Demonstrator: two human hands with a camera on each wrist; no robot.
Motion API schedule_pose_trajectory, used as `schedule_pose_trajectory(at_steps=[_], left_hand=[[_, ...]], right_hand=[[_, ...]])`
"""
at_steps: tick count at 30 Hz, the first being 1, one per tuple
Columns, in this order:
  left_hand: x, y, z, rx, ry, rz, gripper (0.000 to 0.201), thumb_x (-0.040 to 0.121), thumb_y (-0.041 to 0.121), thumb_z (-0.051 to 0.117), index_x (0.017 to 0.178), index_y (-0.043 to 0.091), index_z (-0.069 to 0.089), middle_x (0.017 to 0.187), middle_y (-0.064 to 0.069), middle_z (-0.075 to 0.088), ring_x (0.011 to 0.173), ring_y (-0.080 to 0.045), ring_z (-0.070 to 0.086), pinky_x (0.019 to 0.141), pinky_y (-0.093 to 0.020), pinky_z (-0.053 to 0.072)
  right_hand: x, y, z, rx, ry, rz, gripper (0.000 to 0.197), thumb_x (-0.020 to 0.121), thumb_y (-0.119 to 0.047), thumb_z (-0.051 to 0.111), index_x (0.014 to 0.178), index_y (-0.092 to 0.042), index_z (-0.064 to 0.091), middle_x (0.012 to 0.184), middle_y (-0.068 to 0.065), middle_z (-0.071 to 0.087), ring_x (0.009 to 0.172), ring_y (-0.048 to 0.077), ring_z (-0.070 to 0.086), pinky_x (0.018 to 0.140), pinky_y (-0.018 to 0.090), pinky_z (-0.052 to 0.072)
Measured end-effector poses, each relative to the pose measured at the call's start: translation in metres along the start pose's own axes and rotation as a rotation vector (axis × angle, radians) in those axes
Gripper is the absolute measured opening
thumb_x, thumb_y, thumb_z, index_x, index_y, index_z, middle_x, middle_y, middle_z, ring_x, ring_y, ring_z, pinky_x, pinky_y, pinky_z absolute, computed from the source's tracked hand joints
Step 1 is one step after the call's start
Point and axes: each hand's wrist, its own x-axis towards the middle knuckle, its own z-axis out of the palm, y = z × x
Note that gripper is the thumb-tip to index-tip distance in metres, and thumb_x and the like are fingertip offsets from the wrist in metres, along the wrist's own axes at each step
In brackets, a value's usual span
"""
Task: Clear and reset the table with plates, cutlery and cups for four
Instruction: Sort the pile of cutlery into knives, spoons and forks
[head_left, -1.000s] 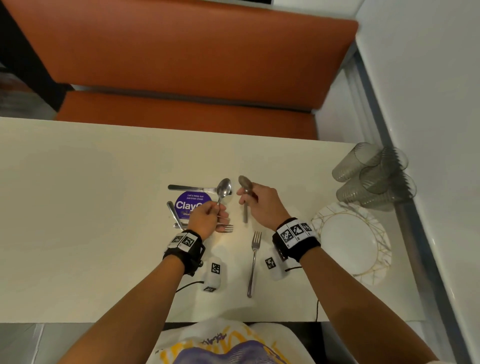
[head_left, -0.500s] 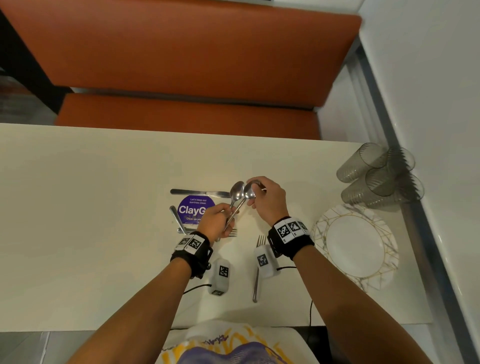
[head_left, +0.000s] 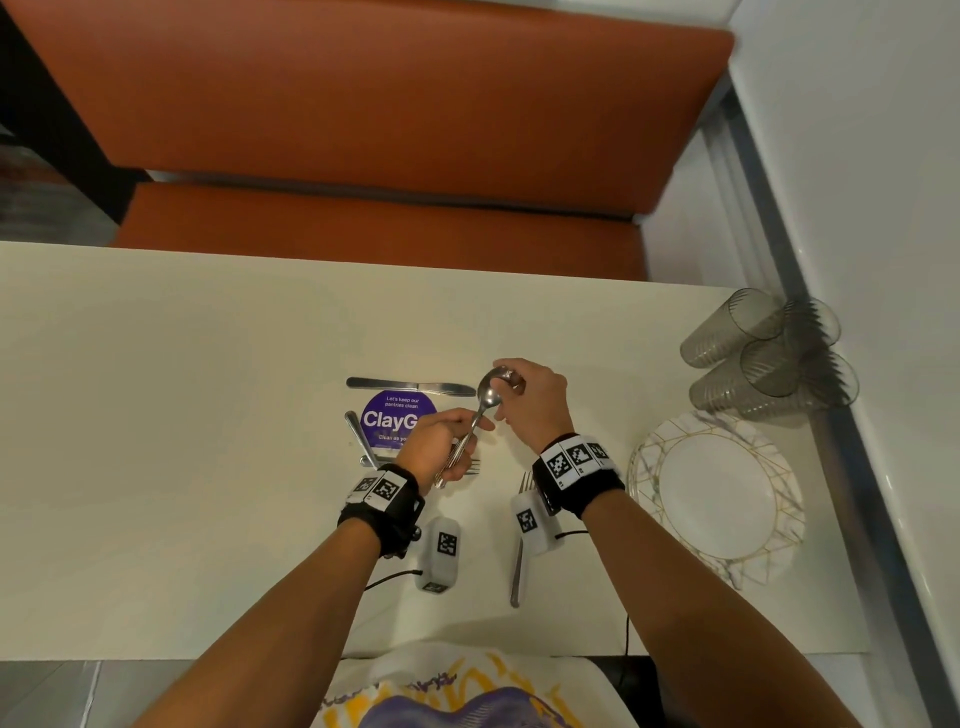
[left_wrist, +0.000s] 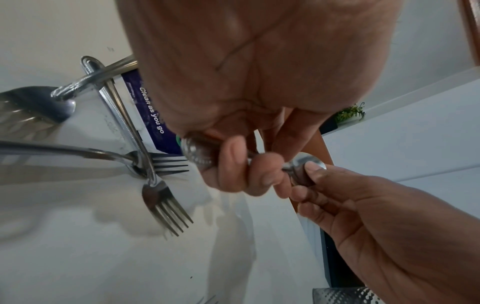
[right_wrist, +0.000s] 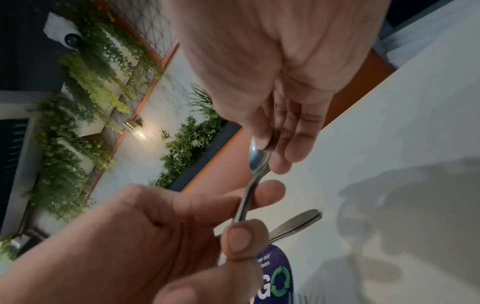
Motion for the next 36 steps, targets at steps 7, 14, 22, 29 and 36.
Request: schedule_pose_trajectory(at_steps=[7,14,22,29,36], left_hand=[[0.004,-0.011,-0.027,0.435,0.026,0.16,0.023,0.098,0.01,0.058,0.111,0.018,0.076,0.066,0.006,0.063,0.057,-0.013,0.058,0.057,-0.03,0.051],[0.029,-0.008,-0.103,0.896,0.191,0.402,0.018,0.094,0.02,0.071,0.111,0.018,0.077,0.099,0.004,0.068,0.092,-0.016,0.063,0.093,-0.035,0.054],[0.043,-0.015,-0.155,1.164,0.07,0.405,0.023,0.096,0.023,0.069,0.118,0.021,0.075,0.112,-0.006,0.059,0.111,-0.025,0.051,0.099,-0.039,0.046],[0.046,-0.019,-0.166,1.169,0.097,0.499,0.033,0.094,0.017,0.071,0.127,0.014,0.071,0.114,-0.01,0.065,0.11,-0.027,0.057,0.094,-0.042,0.053],[0.052,-0.013,-0.164,1.26,0.208,0.644,0.018,0.091,0.017,0.073,0.107,0.008,0.074,0.106,-0.011,0.072,0.101,-0.031,0.064,0.081,-0.047,0.059]], right_hand=[[0.001,-0.002,0.011,-0.045,-0.094,0.082,0.016,0.089,-0.006,0.058,0.095,-0.013,0.071,0.082,0.005,0.073,0.058,0.018,0.071,0.063,0.027,0.059],[-0.007,0.001,0.055,0.175,0.062,0.349,0.013,0.094,-0.004,0.057,0.104,-0.003,0.065,0.075,0.016,0.073,0.049,0.016,0.068,0.047,0.022,0.052],[-0.011,0.01,0.106,0.199,0.114,0.561,0.016,0.094,-0.005,0.055,0.104,-0.004,0.068,0.071,0.015,0.074,0.055,0.025,0.072,0.06,0.041,0.064],[-0.007,0.002,0.112,-0.056,0.129,0.457,0.014,0.092,-0.009,0.061,0.097,-0.012,0.074,0.092,0.002,0.073,0.081,0.02,0.071,0.068,0.023,0.058],[0.0,0.003,0.114,-0.122,0.149,0.467,0.014,0.092,-0.01,0.064,0.101,-0.009,0.075,0.104,0.007,0.075,0.097,0.022,0.068,0.079,0.022,0.048]])
